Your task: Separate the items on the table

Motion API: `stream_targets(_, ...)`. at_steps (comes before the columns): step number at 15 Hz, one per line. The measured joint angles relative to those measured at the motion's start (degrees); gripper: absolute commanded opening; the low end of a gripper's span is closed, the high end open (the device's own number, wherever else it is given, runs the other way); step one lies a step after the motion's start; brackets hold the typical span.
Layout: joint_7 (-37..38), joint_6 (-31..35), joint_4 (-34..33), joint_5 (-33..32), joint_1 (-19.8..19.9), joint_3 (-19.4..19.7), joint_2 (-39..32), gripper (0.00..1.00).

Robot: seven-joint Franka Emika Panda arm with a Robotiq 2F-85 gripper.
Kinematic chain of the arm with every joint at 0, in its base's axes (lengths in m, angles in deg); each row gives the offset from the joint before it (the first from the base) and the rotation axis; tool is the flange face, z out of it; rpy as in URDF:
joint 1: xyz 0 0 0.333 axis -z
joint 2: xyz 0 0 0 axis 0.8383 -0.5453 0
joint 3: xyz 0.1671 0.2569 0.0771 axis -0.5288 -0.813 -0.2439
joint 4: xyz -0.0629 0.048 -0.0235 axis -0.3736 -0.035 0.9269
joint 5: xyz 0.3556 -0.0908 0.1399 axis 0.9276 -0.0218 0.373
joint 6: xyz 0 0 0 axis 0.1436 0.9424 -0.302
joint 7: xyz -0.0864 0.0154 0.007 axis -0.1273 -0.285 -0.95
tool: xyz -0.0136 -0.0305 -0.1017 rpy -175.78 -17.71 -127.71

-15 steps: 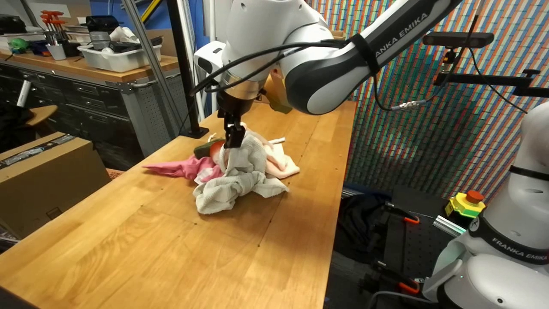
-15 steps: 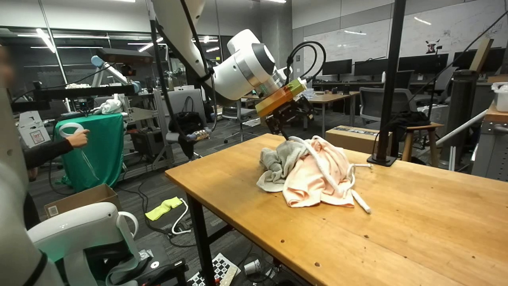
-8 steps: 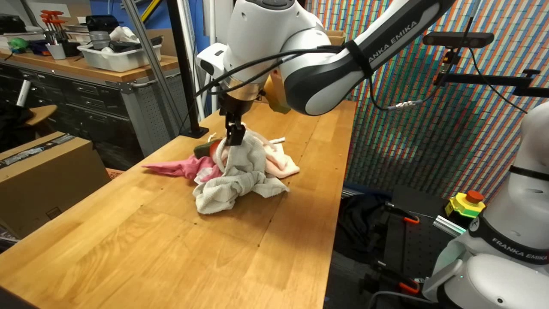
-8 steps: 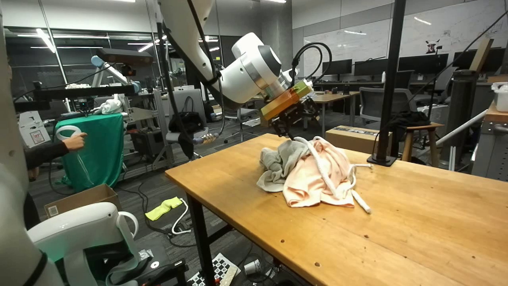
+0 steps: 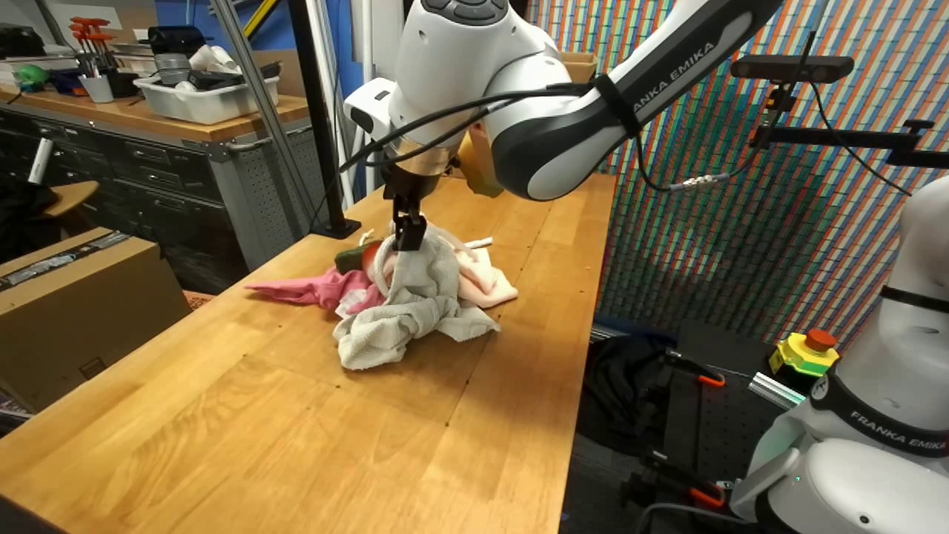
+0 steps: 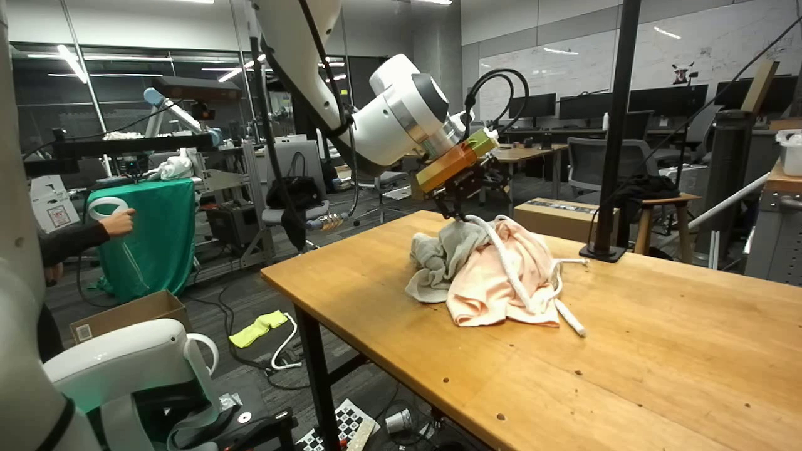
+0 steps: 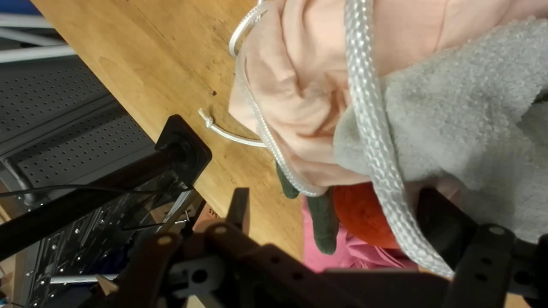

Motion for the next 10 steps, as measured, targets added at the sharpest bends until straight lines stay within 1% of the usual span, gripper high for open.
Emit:
stream_targets(1, 0.0, 0.0, 0.0, 0.0, 0.0, 0.0, 0.0, 0.73)
stream_targets(2, 0.0, 0.0, 0.0, 0.0, 0.0, 0.0, 0.0, 0.66)
stream_targets(4, 0.0, 0.0, 0.0, 0.0, 0.0, 0.0, -0.1, 0.49)
stream_targets(5, 0.0, 0.0, 0.0, 0.0, 0.0, 0.0, -0.1, 0.43)
stream_targets(9, 0.2, 0.0, 0.0, 0.0, -0.1, 0.0, -0.1, 0.11)
stream_targets(10, 0.3, 0.0, 0.0, 0.0, -0.1, 0.0, -0.1, 0.07)
